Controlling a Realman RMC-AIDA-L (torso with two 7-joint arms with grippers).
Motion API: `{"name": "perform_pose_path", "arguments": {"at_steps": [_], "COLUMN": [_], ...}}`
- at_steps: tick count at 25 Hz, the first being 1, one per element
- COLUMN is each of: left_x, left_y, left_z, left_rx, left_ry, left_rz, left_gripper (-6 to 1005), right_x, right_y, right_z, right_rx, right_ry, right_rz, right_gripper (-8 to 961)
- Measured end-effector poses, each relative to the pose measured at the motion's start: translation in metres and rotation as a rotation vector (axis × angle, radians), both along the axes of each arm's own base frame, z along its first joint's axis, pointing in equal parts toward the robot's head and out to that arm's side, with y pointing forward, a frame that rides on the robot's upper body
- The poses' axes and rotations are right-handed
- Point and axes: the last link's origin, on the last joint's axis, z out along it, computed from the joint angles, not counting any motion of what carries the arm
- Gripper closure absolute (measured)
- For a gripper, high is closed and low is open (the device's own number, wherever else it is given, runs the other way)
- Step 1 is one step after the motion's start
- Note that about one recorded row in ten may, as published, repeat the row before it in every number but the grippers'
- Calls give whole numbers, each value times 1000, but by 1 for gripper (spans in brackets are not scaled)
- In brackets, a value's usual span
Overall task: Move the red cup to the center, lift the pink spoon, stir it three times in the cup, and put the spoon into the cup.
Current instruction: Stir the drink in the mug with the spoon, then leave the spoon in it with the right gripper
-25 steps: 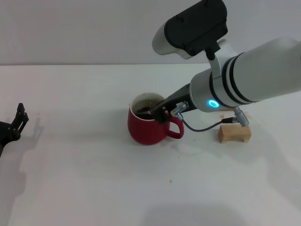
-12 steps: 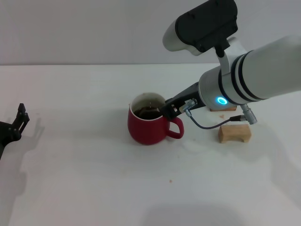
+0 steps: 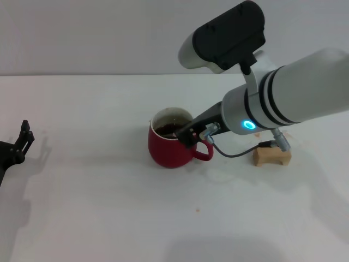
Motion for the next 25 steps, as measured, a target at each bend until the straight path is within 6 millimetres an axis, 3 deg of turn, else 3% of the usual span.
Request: {"name": "perform_pose_path", "arguments": {"at_steps": [21,25], "left_x": [-2,-1], "left_y": [-1,-1], "left_z": [3,3], "left_rx": [13,13], "left_ry": [-1,0], "left_rz": [2,2], "left_gripper": [140,140], "right_x": [4,3], "right_y": [7,8], "right_z": [1,5], "right_rx": [33,56], "right_ry": [6,6], "right_rz": [0,15], "right_gripper": [744,623]}}
